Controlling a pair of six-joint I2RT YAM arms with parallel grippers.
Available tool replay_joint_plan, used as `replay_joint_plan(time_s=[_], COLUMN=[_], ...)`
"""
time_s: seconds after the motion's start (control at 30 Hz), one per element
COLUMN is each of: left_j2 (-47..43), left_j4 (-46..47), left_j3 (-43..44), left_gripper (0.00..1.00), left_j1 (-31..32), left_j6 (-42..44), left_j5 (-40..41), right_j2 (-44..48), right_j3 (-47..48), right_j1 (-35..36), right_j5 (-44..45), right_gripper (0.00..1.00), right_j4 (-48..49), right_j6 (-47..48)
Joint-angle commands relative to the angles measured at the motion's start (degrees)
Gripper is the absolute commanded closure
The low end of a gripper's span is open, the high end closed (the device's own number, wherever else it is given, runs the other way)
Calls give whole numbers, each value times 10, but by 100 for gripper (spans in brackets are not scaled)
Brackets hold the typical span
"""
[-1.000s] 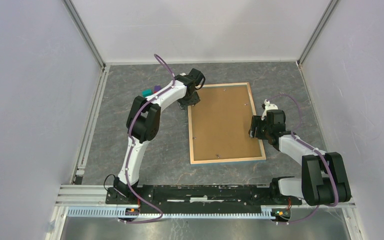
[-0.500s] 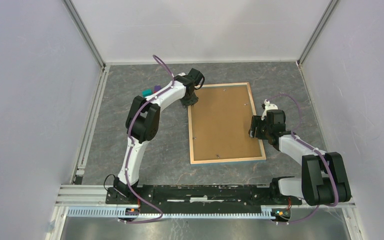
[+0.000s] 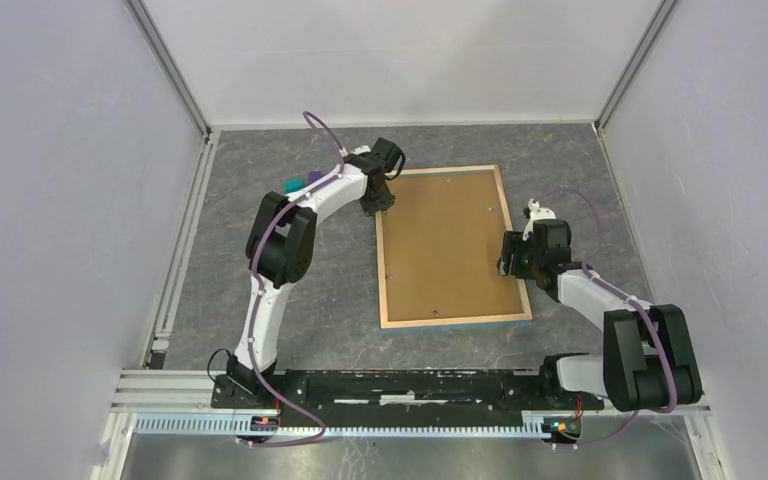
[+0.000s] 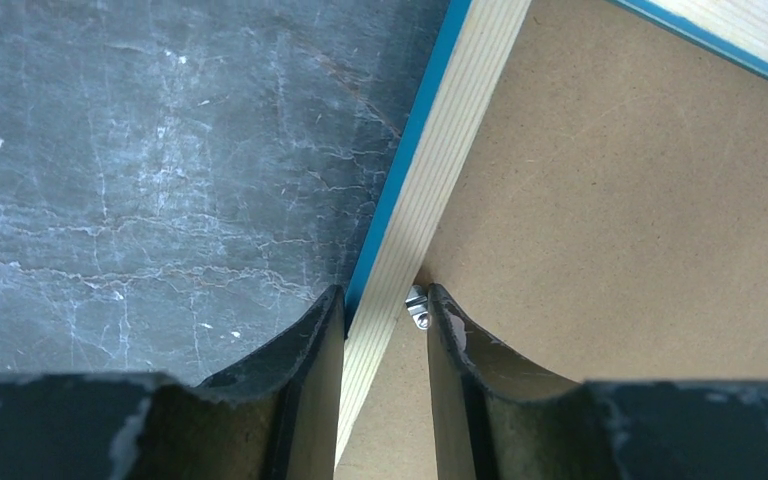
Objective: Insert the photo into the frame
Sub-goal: Install the photo frame at the center of the board.
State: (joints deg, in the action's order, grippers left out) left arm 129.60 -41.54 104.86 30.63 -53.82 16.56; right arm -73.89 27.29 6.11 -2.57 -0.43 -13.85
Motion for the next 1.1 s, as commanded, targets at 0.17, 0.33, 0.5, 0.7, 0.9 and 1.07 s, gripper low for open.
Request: replay_joint_plan(time_s=[0.17,0.33,0.5,0.7,0.9,1.07], left_j2=[-35,-71,-114,-98,-76,-63], left_j4=[22,75,122,100,95,96], left_j3=[-14,-60,-78,-44,-51,-52], left_gripper=[51,31,20,33,43,46], left_j1=[-19,-29,-33,-42,-39,-38], left_j6=[107,141,179,190,181,179], left_j5=[-45,-95,-89,-78,-90,-92], right_j2=[-11,-1,0,-5,-6,-7], right_j3=[-1,-4,-5,-4,-4,-4], right_j1=[0,0,0,0,0,0], right_j5=[-1,2,2,0,-1,-2], right_gripper=[30,30,30,30,30,30], right_j4=[-21,-24,-24,-22,-21,-21], right_j6=[10,9,11,12,12,11])
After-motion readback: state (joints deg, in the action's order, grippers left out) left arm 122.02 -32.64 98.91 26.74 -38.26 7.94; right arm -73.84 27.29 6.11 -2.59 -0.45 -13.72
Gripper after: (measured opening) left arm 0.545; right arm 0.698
